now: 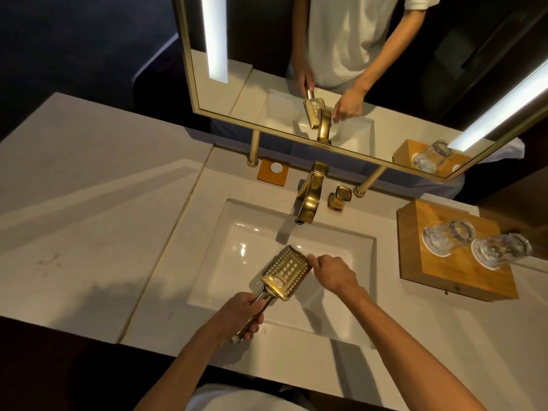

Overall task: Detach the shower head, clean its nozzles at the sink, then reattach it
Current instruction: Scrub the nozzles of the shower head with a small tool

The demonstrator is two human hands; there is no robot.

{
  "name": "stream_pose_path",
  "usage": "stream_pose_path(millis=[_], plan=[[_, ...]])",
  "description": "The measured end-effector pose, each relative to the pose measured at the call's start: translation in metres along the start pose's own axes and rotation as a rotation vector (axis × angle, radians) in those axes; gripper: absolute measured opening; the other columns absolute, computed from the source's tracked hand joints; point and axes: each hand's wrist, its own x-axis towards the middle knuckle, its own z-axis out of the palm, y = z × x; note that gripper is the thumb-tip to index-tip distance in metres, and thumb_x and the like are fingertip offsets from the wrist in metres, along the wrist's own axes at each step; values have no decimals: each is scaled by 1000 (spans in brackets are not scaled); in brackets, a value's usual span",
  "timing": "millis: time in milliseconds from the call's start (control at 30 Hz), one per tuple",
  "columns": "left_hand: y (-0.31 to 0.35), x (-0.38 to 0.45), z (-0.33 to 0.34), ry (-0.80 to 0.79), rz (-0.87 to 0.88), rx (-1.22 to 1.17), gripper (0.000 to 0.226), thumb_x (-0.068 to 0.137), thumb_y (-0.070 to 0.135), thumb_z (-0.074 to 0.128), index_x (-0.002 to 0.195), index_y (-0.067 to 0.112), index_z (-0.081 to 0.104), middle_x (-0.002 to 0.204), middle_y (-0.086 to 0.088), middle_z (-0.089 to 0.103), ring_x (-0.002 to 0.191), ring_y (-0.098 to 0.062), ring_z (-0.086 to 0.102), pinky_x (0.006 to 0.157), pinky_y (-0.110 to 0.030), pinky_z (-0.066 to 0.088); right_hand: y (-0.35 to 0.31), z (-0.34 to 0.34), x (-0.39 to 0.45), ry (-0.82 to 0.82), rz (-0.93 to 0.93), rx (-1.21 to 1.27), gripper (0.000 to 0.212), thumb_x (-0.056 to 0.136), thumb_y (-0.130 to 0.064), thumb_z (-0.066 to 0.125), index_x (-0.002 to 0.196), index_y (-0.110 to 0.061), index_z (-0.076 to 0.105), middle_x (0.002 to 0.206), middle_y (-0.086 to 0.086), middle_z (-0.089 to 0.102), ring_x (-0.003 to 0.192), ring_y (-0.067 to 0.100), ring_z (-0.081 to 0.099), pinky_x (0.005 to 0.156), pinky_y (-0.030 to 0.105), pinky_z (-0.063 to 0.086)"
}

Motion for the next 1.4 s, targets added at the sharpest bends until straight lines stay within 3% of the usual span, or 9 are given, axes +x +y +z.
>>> stream_pose_path(millis=[133,233,433,600,700,933,1100,1200,1400], plan=[[-2,0,0,5,-15,7,20,100,22,46,89,7,52,68,-5,57,49,-12,49,41,-25,41,-17,18,-24,-87,-109,27,56,101,-57,22,79,-22,59,74,0,59,71,19,59,72,35,54],[-3,-2,2,4,-10,-7,19,100,21,46,89,7,52,67,-5,57,48,-13,49,41,-24,40,-32,32,-49,-131,-228,-18,52,102,-57,23,73,-25,52,76,0,56,72,21,56,66,32,46],[-3,-6,2,10,-3,3,20,101,20,45,86,9,53,68,-5,57,48,-12,49,41,-24,40,2,5,1,-27,25,51,59,101,-58,21,93,-18,64,97,9,69,88,27,63,80,38,54],[-6,-5,2,21,-19,2,22,101,22,45,85,9,52,66,-3,57,47,-12,48,40,-24,40,-24,23,-33,-168,-127,55,50,103,-54,23,69,-26,48,82,3,58,77,22,57,74,35,51],[-11,-5,1,16,-29,-16,23,101,23,46,84,9,52,66,-4,56,48,-12,48,40,-25,40,-27,30,-35,-165,-165,28,51,102,-57,23,75,-25,53,86,6,62,78,23,57,74,35,50],[-9,-2,-1,15,-13,-7,21,100,23,47,88,7,53,67,-5,57,48,-13,48,41,-25,40,3,16,0,-37,39,131,63,100,-61,22,103,-17,67,97,9,68,84,25,60,79,37,53],[-8,-3,-4,27,-6,4,20,100,22,47,87,8,53,66,-4,57,48,-13,49,40,-25,40,-21,37,-39,-123,-112,57,56,102,-58,23,88,-19,61,86,6,62,78,23,59,72,34,50],[-8,-4,-4,23,0,4,20,100,21,47,87,7,53,67,-5,57,48,-13,48,41,-25,41,-18,24,-25,-101,-97,69,55,102,-57,23,84,-20,59,85,6,63,79,23,61,73,35,52],[-5,-4,-3,5,-5,36,22,100,23,47,88,7,54,70,-7,57,49,-13,49,41,-25,41,4,8,2,-22,14,9,61,101,-57,22,101,-15,66,103,12,68,95,31,64,77,36,51]])
